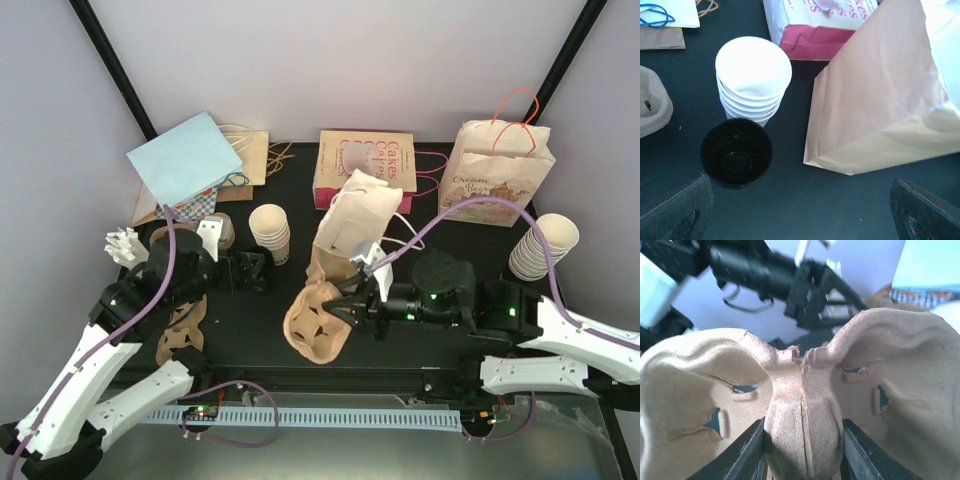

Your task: Pack the takeout coffee

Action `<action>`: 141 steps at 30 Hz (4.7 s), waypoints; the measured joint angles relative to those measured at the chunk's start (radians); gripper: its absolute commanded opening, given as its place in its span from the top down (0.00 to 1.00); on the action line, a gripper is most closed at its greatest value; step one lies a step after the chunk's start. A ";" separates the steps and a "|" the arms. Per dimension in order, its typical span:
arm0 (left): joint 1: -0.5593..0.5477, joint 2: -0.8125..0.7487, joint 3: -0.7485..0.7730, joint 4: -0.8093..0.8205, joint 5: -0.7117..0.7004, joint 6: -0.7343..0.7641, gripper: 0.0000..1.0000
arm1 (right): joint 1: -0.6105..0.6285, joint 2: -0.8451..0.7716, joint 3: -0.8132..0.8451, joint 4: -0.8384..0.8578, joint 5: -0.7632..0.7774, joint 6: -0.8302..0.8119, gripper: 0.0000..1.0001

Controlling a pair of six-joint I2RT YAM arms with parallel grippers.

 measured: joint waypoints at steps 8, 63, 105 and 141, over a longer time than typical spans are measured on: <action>0.062 0.119 0.063 0.071 0.203 0.047 0.03 | -0.163 0.122 0.255 -0.008 -0.017 -0.124 0.63; 0.032 0.692 0.376 0.314 0.329 0.080 0.98 | -0.890 0.385 0.314 -0.124 -0.591 -0.441 0.64; 0.071 0.702 0.368 0.330 0.601 0.085 0.98 | -0.716 0.337 0.153 -0.123 -0.176 -0.379 0.67; 0.055 0.683 0.322 0.400 0.698 0.093 0.98 | -0.470 0.257 -0.095 0.017 0.079 -0.304 0.65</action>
